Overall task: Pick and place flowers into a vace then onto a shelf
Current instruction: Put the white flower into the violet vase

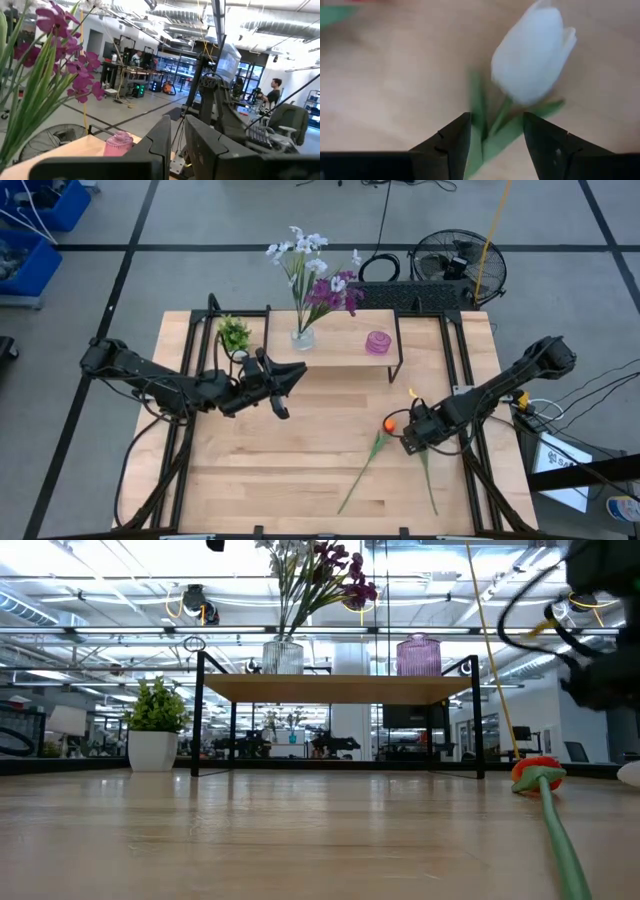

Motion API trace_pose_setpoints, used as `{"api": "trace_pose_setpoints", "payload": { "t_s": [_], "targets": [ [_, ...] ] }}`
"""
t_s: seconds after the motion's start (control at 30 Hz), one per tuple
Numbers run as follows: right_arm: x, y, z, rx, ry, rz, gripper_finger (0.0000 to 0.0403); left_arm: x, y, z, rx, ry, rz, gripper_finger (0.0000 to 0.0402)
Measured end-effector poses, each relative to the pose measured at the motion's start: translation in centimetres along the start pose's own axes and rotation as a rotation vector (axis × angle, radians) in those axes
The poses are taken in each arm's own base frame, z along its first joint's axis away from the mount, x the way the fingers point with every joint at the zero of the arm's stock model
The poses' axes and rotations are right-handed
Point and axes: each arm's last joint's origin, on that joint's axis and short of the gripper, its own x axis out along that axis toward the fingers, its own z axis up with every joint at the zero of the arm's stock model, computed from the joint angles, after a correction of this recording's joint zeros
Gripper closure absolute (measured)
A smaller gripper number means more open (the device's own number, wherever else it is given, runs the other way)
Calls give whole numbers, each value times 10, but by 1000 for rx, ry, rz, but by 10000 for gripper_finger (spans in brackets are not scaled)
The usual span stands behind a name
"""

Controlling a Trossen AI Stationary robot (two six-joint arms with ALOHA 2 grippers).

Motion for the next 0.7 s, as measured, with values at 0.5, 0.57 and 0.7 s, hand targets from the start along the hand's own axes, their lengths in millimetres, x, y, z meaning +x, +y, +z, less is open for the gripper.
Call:
{"api": "trace_pose_setpoints", "payload": {
  "t_s": [0.5,0.57,0.7],
  "targets": [
    [16,-21,5,-33,-17,18,384,0,0,0,-17,0,0,339],
    [12,-22,4,-62,-18,54,393,0,0,0,-21,0,0,339],
    [0,-21,3,-85,-55,182,395,0,0,0,-21,1,0,339]
  ]
}}
